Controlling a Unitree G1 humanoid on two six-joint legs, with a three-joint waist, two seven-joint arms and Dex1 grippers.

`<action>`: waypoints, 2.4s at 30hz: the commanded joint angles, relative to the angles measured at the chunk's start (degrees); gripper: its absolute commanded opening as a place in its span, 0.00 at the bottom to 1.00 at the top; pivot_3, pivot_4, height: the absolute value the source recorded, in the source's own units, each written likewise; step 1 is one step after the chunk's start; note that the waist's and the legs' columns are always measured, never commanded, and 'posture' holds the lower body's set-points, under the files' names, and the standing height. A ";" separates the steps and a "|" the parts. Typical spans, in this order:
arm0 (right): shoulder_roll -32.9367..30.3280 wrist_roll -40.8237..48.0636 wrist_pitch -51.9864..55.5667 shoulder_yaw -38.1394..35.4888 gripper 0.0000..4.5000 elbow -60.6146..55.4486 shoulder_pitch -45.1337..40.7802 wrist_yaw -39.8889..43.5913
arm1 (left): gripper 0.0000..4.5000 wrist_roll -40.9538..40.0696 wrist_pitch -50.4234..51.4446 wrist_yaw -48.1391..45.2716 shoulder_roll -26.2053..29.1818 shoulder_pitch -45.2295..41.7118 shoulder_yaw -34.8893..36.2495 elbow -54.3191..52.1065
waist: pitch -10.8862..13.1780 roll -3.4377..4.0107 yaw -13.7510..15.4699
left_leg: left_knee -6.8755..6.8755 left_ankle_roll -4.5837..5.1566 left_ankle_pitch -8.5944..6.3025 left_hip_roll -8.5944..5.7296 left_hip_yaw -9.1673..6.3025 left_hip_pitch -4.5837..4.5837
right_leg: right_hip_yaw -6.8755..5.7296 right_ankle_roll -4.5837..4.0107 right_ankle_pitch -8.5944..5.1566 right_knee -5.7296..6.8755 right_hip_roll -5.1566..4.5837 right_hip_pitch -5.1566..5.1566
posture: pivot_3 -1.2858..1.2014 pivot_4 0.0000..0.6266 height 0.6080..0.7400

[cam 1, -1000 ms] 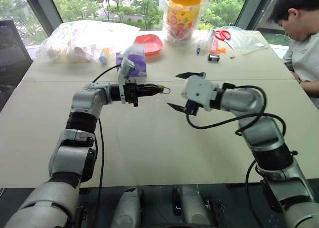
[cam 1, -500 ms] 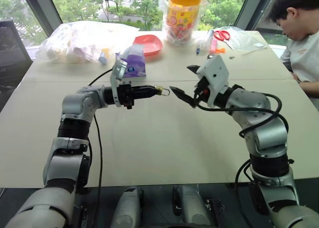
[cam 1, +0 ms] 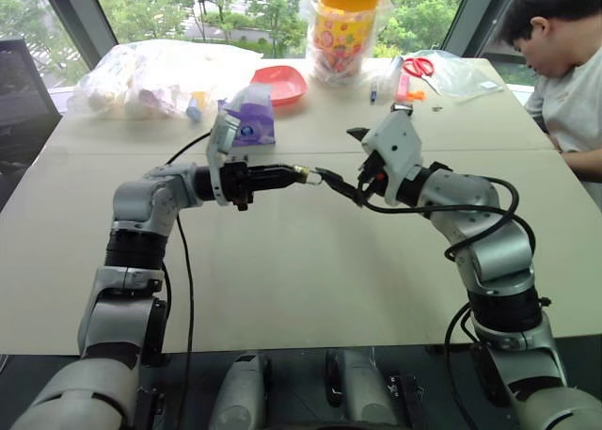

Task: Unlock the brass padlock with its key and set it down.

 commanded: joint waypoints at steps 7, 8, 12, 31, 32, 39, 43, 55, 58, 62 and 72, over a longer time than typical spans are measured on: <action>-2.01 -2.00 -3.55 -1.98 0.97 1.08 -1.04 -2.95 | 0.00 -0.70 -1.31 -0.08 1.20 -0.34 0.94 -1.09 | 0.00 0.00 0.03 | 0.00 0.00 0.00 0.00 0.01 0.00 | 0.00 -0.12 -0.07 -0.02 0.00 0.00 | 0.52 0.24 1.00; -2.03 -1.86 -3.54 -2.45 0.97 0.93 -1.20 -3.37 | 0.00 -0.66 -1.42 -0.15 1.32 -0.32 0.88 -0.95 | 0.00 0.00 0.03 | 0.00 0.00 0.00 0.00 0.01 0.00 | 0.00 -0.13 -0.07 -0.02 0.00 0.00 | 0.52 0.24 1.00; -2.08 -1.56 -3.60 -3.47 0.97 0.19 -1.42 -4.57 | 0.00 -0.47 -1.79 -0.31 1.54 -0.32 0.55 -0.62 | 0.00 0.00 0.02 | -0.01 0.00 0.00 0.00 0.01 0.00 | 0.00 -0.12 -0.07 -0.02 0.00 0.00 | 0.52 0.24 1.00; -1.37 4.36 -0.25 -0.63 0.97 -4.11 1.35 -2.72 | 0.00 -1.49 -1.01 -1.11 1.48 0.24 -0.64 -3.87 | 0.00 0.00 0.03 | -0.01 0.00 0.00 0.01 0.00 -0.01 | 0.00 -0.14 -0.09 -0.04 -0.01 0.00 | 0.52 0.24 1.00; -1.47 4.33 -0.53 -0.29 0.97 -3.77 1.23 -2.46 | 0.00 -1.62 -0.80 -1.12 1.53 0.26 -0.61 -4.23 | 0.00 0.00 0.03 | -0.01 0.00 0.00 0.00 0.01 -0.01 | 0.00 -0.14 -0.09 -0.04 -0.01 0.00 | 0.52 0.24 1.00; -1.82 3.73 -1.80 1.24 0.97 -2.01 1.20 -1.55 | 0.00 -2.80 0.73 -1.49 1.86 0.42 -0.18 -6.96 | 0.00 0.00 0.03 | -0.01 0.00 0.00 0.01 0.00 -0.01 | 0.00 -0.14 -0.09 -0.04 0.00 0.00 | 0.52 0.24 1.00; -2.08 3.78 -2.26 1.75 0.97 -1.16 1.13 -0.69 | 0.00 -3.15 0.84 -1.55 2.09 0.36 -0.38 -7.60 | 0.00 0.00 0.01 | -0.01 0.00 0.00 0.01 0.00 -0.01 | 0.00 -0.14 -0.09 -0.04 0.00 0.00 | 0.52 0.24 1.00; -13.42 0.30 -5.36 -1.98 0.97 -0.52 5.59 3.46 | 0.00 -2.24 0.19 2.19 -0.96 -0.65 0.50 -0.82 | 0.00 0.00 0.51 | -0.01 0.00 0.00 -0.03 -0.01 -0.04 | 0.00 -0.11 -0.11 -0.09 -0.06 0.02 | 0.52 0.24 1.00; -20.21 0.22 -6.27 -3.07 0.97 -2.54 9.42 7.39 | 0.00 -1.26 0.83 6.85 -4.37 0.16 -0.11 1.42 | 0.00 -0.01 0.99 | 0.00 0.01 -0.01 -0.08 0.03 -0.08 | 0.02 -0.10 -0.13 -0.19 -0.11 0.02 | 0.52 0.24 1.00; -24.77 5.20 -1.98 -5.26 0.97 -8.91 14.35 12.43 | 0.00 2.85 0.59 10.12 -7.92 1.56 -4.50 5.75 | 0.00 -0.02 1.25 | -0.03 0.02 -0.01 -0.07 0.01 -0.04 | 0.01 -0.04 -0.15 -0.18 -0.05 0.03 | 0.52 0.24 1.00; -24.71 8.83 5.21 -4.62 0.97 -16.06 16.03 11.15 | 0.00 6.37 0.99 14.23 -15.54 -5.88 -3.72 24.90 | 0.01 -0.04 1.41 | 0.07 0.02 -0.01 -0.04 0.00 -0.04 | 0.00 -0.06 -0.20 -0.18 -0.07 0.03 | 0.52 0.24 1.00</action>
